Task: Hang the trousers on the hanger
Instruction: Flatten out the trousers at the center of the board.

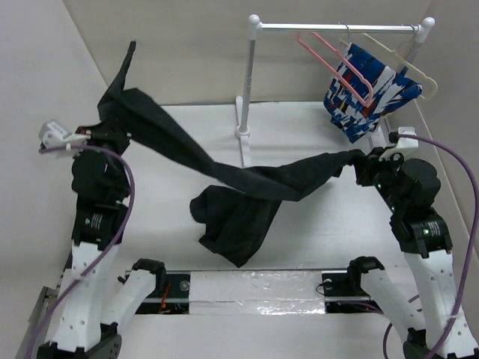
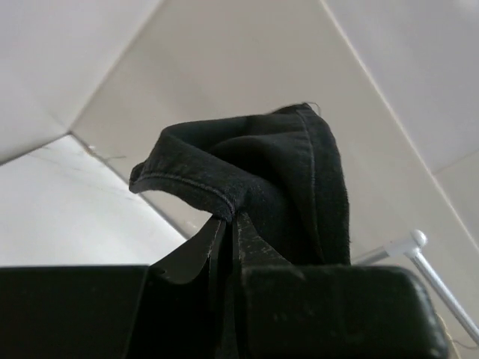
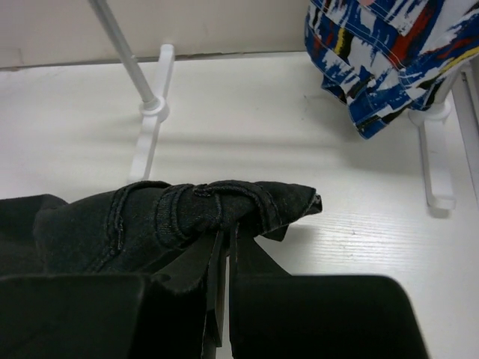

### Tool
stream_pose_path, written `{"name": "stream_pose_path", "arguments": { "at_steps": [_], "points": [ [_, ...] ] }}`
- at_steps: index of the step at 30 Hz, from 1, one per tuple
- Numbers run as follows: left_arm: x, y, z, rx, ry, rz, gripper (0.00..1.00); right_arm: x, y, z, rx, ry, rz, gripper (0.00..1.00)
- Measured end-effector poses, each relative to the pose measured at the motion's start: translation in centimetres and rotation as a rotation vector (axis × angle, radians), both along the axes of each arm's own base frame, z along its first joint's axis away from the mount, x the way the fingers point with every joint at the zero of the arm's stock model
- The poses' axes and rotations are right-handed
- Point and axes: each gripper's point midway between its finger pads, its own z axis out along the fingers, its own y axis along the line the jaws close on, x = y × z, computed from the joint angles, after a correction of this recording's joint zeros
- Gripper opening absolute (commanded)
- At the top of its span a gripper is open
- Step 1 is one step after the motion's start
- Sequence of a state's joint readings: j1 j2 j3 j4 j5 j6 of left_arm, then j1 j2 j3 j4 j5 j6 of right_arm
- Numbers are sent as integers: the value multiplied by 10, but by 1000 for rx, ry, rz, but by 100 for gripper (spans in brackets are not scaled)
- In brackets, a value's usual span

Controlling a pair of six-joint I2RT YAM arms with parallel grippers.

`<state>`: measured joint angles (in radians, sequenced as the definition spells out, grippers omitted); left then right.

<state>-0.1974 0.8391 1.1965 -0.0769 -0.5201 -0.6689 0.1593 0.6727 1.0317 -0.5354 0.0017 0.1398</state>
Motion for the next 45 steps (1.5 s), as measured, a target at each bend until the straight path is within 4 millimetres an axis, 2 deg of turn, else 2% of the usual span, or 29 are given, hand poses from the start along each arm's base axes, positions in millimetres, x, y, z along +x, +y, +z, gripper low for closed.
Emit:
{"name": "stream_pose_path", "arguments": {
  "at_steps": [2, 4, 5, 10, 12, 13, 16, 18, 19, 20, 21, 23, 24, 25, 27, 31, 35, 38, 40, 42, 44, 45],
  "points": [
    [-19, 11, -13, -9, -13, 41, 0, -8, 1, 4, 4, -12, 12, 0],
    [-18, 16, -45, -14, 26, 70, 0, -14, 1, 3, 7, -8, 17, 0],
    [-12, 17, -70, -12, 76, 79, 0, -17, 1, 2, 8, -5, 19, 0],
    [22, 10, -224, 4, 453, 96, 0, -27, 0, -12, -1, 52, 23, 0],
    [26, 7, -270, -5, 562, 98, 0, -30, -1, -18, -5, 75, 21, 0],
    [27, 9, -287, -19, 601, 100, 10, -32, -2, -20, -10, 85, 16, 0],
    [35, 15, -317, -96, 659, 116, 26, -29, -5, -24, -16, 96, -4, 0],
    [38, 12, -334, -143, 674, 109, 30, -22, -6, -32, -11, 122, -18, 0],
    [34, 5, -344, -162, 679, 92, 35, -18, -6, -38, -8, 135, -28, 0],
    [25, -4, -356, -173, 686, 65, 39, -14, -8, -42, -5, 135, -41, 0],
    [13, -13, -368, -182, 697, 35, 39, -12, -8, -53, -9, 159, -47, 0],
    [-20, -33, -390, -192, 710, -52, 68, -11, -12, -68, -15, 192, -69, 0],
    [-34, -39, -397, -195, 711, -91, 77, -12, -13, -72, -18, 199, -78, 0],
    [-44, -41, -400, -198, 705, -111, 85, -12, -14, -73, -20, 201, -83, 0],
    [-55, -40, -396, -200, 683, -123, 87, -10, -15, -71, -20, 191, -89, 0],
    [-52, -31, -351, -177, 571, -105, 83, -5, -11, -67, -12, 167, -73, 0],
    [-30, -22, -278, -179, 437, -48, 81, 0, -6, -75, -5, 168, -48, 0],
    [4, -14, -246, -187, 424, 12, 81, 1, -1, -84, -1, 185, -18, 0],
    [34, -1, -242, -187, 469, 69, 81, 1, 2, -90, 1, 189, -2, 0],
    [64, 19, -250, -192, 533, 115, 81, 0, 4, -95, 1, 199, 11, 0],
    [87, 45, -282, -192, 644, 167, 81, -1, 6, -98, 1, 202, 23, 0],
    [90, 60, -301, -194, 713, 193, 82, -1, 7, -98, 4, 196, 31, 0]
  ]
}}
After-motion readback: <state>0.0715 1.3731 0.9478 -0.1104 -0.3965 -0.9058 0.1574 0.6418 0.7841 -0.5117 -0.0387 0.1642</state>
